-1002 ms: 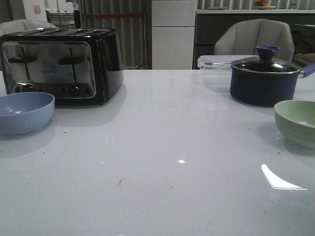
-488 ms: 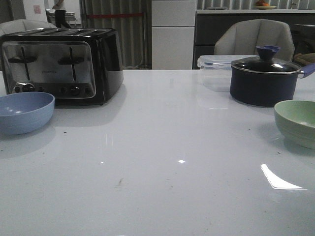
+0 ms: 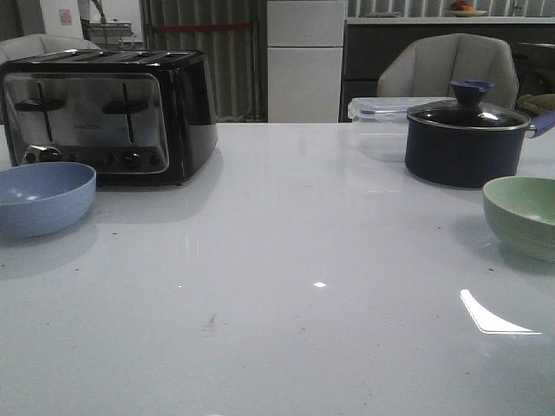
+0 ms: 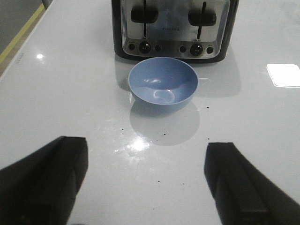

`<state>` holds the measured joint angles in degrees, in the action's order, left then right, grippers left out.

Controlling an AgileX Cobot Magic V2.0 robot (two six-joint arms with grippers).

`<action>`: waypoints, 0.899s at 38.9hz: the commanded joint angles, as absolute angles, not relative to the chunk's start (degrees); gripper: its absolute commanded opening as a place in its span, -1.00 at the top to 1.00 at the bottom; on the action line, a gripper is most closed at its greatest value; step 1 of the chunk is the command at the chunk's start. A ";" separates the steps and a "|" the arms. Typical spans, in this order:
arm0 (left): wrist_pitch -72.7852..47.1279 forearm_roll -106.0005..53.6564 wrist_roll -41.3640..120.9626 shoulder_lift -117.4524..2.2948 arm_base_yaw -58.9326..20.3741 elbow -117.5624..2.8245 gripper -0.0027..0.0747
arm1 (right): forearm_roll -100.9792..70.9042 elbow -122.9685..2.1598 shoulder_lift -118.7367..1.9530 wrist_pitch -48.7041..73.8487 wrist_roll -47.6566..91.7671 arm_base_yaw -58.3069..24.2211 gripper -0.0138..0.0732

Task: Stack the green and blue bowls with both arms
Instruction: 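Lower the right gripper to the rim of the pale green bowl and grasp it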

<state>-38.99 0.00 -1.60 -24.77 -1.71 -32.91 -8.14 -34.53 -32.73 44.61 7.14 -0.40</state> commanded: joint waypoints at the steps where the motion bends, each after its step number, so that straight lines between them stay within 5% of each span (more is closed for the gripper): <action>1: -35.12 -0.35 -2.26 -25.60 -1.51 -34.69 -0.63 | -8.44 -36.07 -33.27 41.24 7.68 -0.18 -0.48; 16: -33.62 -1.10 1.99 -27.42 -6.23 -34.91 -0.63 | -7.97 -37.32 -37.37 40.97 7.62 -0.07 -0.48; 28: -33.39 2.89 3.29 -30.85 -20.62 -34.91 -0.63 | -1.23 -47.43 -53.67 41.69 0.00 1.03 -0.48; 35: -33.94 3.04 3.29 -30.95 -22.26 -34.91 -0.63 | -2.98 -54.97 -64.04 44.08 -0.36 7.89 -0.48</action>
<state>-38.42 2.59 3.13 -30.41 -21.51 -32.91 -2.47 -49.95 -60.24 45.62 0.00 4.65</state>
